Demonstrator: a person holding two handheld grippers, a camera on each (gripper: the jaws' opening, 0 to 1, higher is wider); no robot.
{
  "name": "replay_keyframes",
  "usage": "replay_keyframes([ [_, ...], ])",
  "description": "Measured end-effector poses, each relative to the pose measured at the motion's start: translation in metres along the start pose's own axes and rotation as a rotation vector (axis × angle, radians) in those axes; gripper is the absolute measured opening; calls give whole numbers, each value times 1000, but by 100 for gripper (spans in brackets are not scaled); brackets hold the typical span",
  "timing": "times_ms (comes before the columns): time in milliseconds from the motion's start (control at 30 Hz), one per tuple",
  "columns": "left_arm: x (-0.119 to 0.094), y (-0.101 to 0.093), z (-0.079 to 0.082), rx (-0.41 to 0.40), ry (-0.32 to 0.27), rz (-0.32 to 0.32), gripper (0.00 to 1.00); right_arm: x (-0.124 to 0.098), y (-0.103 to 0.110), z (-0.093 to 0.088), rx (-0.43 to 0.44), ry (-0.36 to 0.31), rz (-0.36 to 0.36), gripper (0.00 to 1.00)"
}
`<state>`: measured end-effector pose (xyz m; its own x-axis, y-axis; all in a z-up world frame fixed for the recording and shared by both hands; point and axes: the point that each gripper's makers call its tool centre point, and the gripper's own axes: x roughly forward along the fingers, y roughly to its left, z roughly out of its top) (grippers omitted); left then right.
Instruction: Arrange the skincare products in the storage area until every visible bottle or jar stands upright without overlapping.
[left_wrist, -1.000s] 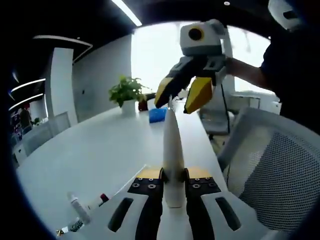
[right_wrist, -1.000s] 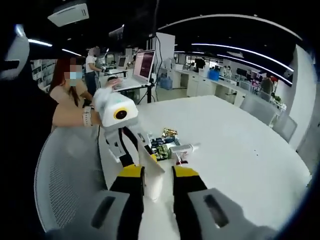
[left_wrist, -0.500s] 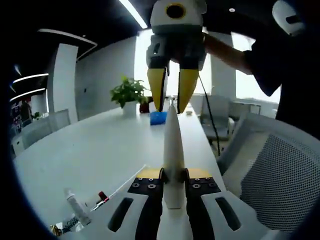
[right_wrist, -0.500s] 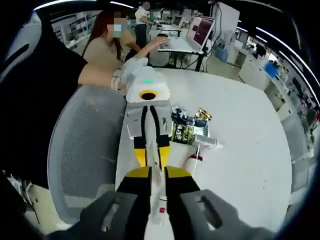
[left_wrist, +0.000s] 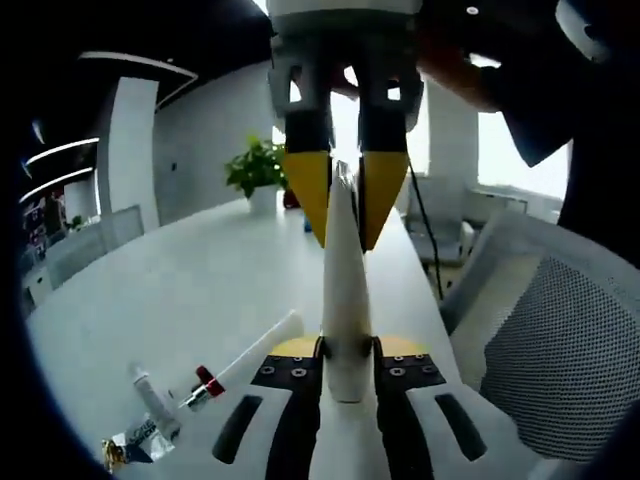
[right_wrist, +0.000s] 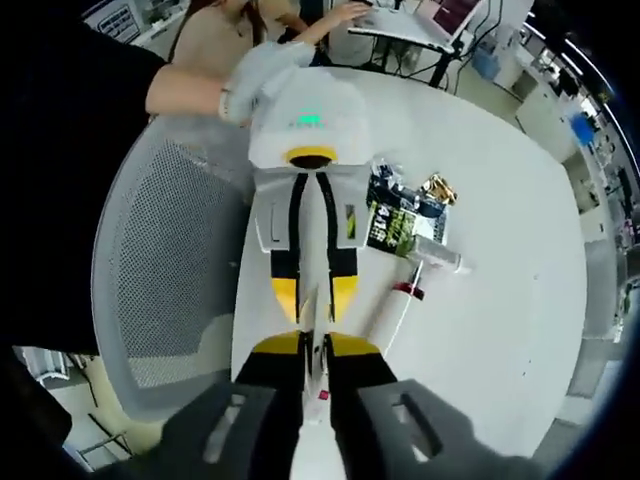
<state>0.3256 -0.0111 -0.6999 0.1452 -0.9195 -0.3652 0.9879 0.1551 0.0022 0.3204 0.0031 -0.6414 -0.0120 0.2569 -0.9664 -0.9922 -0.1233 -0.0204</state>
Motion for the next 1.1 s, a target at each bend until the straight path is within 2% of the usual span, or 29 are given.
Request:
replay_keyframes([
  [33, 1, 0, -4, 13, 19, -1, 17, 0, 0, 0, 0, 2, 0, 7],
  [233, -4, 3, -3, 31, 36, 9, 17, -1, -2, -2, -21, 14, -33, 7],
  [367, -5, 2, -1, 49, 43, 7, 16, -1, -2, -2, 39, 9, -17, 7],
  [533, -5, 2, -4, 62, 58, 5, 16, 0, 0, -1, 1, 10, -7, 8],
  [700, -6, 2, -3, 51, 57, 12, 16, 0, 1, -3, 7, 11, -18, 9],
  [867, -7, 3, -3, 41, 76, 19, 16, -2, 0, -11, 17, 16, -40, 18],
  [1033, -13, 2, -3, 29, 110, 41, 17, -8, -6, -15, 53, -40, -79, 25],
  [1100, -19, 3, -7, 34, 143, 62, 18, -10, -7, -20, 71, -60, -94, 29],
])
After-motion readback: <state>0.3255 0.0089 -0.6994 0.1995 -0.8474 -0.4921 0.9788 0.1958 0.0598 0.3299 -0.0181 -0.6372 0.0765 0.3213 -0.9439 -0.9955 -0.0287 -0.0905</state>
